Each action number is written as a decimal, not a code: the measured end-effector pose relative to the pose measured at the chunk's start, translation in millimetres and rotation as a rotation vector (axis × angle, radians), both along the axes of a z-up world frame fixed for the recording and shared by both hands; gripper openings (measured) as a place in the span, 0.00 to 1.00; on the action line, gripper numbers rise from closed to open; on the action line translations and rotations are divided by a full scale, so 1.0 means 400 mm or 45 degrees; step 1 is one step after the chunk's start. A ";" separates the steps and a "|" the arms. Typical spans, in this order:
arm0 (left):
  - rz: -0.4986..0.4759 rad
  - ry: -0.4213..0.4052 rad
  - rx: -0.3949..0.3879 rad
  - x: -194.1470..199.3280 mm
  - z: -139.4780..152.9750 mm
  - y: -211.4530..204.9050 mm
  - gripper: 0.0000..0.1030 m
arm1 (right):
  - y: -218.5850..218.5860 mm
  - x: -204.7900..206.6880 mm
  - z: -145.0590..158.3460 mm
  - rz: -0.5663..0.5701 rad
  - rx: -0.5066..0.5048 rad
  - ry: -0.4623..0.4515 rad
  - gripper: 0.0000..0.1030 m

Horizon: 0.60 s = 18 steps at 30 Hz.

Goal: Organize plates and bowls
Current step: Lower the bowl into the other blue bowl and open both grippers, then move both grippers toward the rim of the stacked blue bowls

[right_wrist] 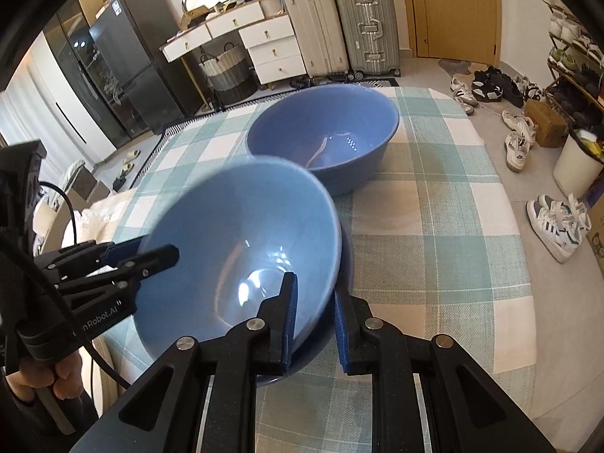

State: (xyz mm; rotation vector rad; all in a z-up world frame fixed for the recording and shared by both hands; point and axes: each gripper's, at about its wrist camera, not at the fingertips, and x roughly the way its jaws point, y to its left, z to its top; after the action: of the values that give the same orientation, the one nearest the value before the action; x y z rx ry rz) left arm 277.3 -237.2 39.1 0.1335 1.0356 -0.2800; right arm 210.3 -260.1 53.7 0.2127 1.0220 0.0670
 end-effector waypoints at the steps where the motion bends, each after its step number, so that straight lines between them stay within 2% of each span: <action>1: -0.001 -0.005 -0.003 0.000 0.004 0.003 0.44 | 0.000 -0.002 0.007 -0.013 -0.022 -0.007 0.23; 3: 0.001 -0.008 -0.009 0.001 0.010 0.006 0.62 | -0.005 -0.006 0.016 -0.021 -0.032 -0.020 0.30; 5: 0.005 -0.014 -0.029 0.002 0.019 0.012 0.71 | -0.015 -0.011 0.025 -0.030 -0.020 -0.035 0.41; 6: 0.006 -0.016 -0.034 0.002 0.023 0.015 0.72 | -0.019 -0.015 0.032 -0.035 -0.018 -0.048 0.49; 9: 0.005 -0.016 -0.045 0.003 0.033 0.021 0.74 | -0.031 -0.021 0.043 -0.041 -0.015 -0.059 0.53; 13: 0.002 -0.012 -0.072 0.006 0.043 0.027 0.79 | -0.043 -0.030 0.054 -0.033 0.008 -0.077 0.70; 16: 0.003 -0.015 -0.078 0.008 0.048 0.029 0.88 | -0.047 -0.033 0.062 -0.021 0.017 -0.083 0.77; 17: 0.003 -0.015 -0.082 0.009 0.049 0.031 0.99 | -0.047 -0.033 0.066 -0.018 0.016 -0.087 0.79; 18: 0.002 -0.018 -0.089 0.011 0.050 0.032 0.98 | -0.048 -0.034 0.069 -0.015 0.015 -0.091 0.83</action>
State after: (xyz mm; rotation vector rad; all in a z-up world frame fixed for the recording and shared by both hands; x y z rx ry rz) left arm 281.6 -224.2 58.9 0.0716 1.0106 -0.3126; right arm 196.8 -279.1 81.2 0.2257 0.9491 0.0699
